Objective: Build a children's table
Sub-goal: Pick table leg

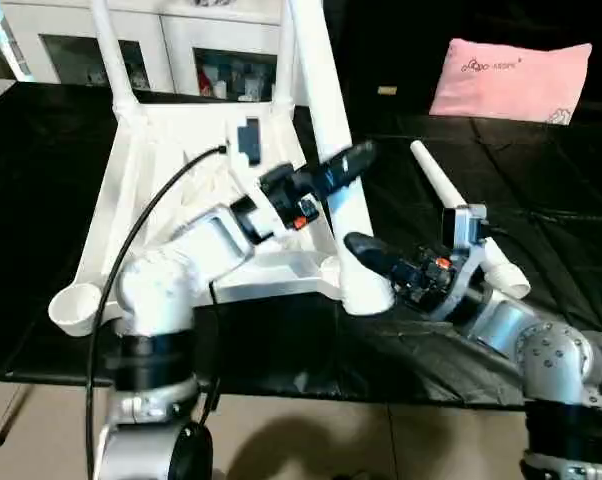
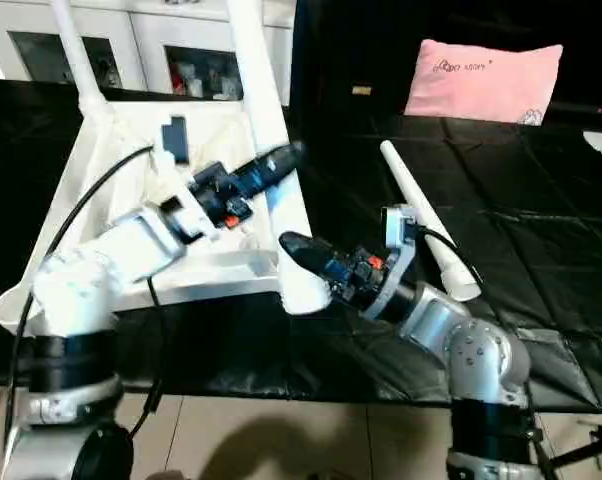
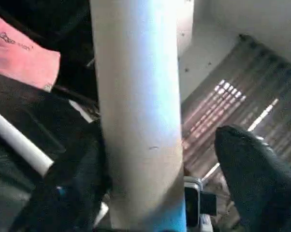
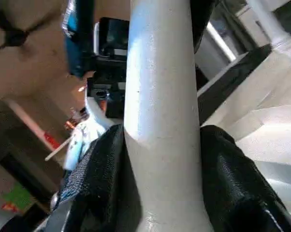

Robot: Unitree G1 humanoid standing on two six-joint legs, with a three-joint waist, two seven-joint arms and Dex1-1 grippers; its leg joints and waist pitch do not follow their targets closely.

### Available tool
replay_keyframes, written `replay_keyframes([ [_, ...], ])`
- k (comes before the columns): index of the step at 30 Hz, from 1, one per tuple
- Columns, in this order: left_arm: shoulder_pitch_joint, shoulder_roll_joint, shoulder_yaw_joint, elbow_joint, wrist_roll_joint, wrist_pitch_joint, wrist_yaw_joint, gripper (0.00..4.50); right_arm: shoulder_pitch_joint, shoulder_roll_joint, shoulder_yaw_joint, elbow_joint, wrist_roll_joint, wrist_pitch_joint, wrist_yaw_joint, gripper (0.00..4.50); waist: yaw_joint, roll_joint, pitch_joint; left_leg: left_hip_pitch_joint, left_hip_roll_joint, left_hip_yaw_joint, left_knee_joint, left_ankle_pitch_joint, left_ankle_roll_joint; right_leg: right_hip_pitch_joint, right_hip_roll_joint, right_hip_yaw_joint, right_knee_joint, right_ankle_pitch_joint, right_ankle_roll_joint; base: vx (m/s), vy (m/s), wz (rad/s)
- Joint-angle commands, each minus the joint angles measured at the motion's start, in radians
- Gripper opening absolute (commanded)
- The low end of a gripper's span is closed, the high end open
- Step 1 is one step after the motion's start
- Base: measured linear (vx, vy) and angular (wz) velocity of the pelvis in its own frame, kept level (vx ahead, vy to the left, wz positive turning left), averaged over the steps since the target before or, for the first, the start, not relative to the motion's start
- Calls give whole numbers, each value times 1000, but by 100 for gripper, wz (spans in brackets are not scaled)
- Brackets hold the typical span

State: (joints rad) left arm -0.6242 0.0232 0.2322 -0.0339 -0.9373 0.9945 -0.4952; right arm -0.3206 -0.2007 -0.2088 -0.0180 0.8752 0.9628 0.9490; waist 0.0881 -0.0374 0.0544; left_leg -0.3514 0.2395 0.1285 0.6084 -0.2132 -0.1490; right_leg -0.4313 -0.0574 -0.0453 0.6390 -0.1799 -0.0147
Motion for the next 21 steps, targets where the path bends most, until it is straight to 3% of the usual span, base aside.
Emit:
replay_keyframes([
  [1,-15,-1,-17,-31,-43,27,-40,333,-12,-15,10,1,6,11,5,190,2,11,-70,-13,-35,36,-65,-33,11,87,-36,26,-79,-84,-184,0,0,0],
  [5,-9,14,-28,-50,-72,53,-81,318,-14,-38,33,5,6,11,31,190,3,11,-70,-13,-33,36,-65,-38,13,89,-37,26,-78,-86,-187,0,0,0],
  [12,-33,43,-41,-19,-59,52,-76,246,-19,-83,83,11,-38,-17,58,189,4,12,-70,-13,-33,37,-65,-35,9,89,-38,26,-80,-98,-184,0,0,0],
  [21,-36,63,-47,-19,-51,38,-88,187,-32,-110,103,32,-72,-63,54,189,4,12,-72,-13,-33,36,-64,-25,11,89,-37,25,-75,-68,-195,0,0,0],
])
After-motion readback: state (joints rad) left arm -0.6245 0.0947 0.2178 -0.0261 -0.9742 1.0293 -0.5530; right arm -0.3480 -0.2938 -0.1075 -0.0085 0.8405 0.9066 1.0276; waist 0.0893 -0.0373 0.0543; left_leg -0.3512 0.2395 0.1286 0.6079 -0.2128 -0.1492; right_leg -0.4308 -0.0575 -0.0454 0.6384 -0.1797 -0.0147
